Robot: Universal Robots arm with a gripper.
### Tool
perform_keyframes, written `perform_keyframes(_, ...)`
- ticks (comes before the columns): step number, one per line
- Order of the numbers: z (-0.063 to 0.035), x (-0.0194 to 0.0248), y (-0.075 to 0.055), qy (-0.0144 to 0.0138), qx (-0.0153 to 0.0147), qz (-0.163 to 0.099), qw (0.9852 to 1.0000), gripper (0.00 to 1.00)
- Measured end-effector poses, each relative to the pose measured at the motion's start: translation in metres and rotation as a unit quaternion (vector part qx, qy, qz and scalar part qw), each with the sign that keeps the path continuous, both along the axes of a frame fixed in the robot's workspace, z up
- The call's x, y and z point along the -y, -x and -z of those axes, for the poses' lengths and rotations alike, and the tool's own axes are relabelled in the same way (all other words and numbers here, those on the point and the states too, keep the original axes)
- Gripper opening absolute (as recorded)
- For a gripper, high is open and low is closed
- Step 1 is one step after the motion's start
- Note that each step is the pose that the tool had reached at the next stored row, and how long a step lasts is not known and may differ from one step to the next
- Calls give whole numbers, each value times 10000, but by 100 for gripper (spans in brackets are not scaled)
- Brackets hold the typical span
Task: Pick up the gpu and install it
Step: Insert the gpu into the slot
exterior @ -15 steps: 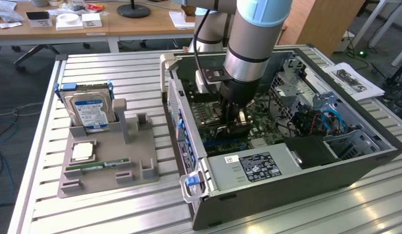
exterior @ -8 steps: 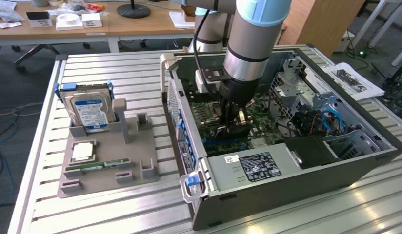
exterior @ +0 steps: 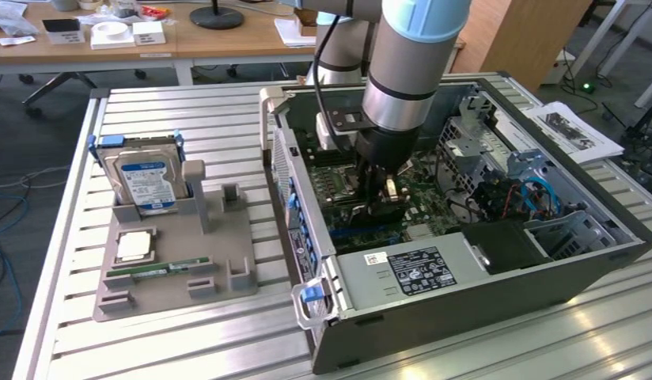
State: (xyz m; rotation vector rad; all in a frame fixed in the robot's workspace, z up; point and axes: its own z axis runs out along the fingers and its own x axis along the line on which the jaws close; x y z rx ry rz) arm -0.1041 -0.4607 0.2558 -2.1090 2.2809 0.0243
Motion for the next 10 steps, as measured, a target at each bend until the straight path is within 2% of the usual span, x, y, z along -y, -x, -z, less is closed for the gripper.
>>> perform_keyframes(5, 0, 0, 0, 0, 0, 0, 10000, 44)
perform_keyframes(6, 0, 0, 0, 0, 0, 0, 10000, 38)
perform_keyframes(7, 0, 0, 0, 0, 0, 0, 10000, 38)
perform_keyframes(9, -1, 0, 0, 2, -1, 0, 10000, 27)
perform_keyframes(10, -1, 0, 0, 1, -1, 0, 10000, 27)
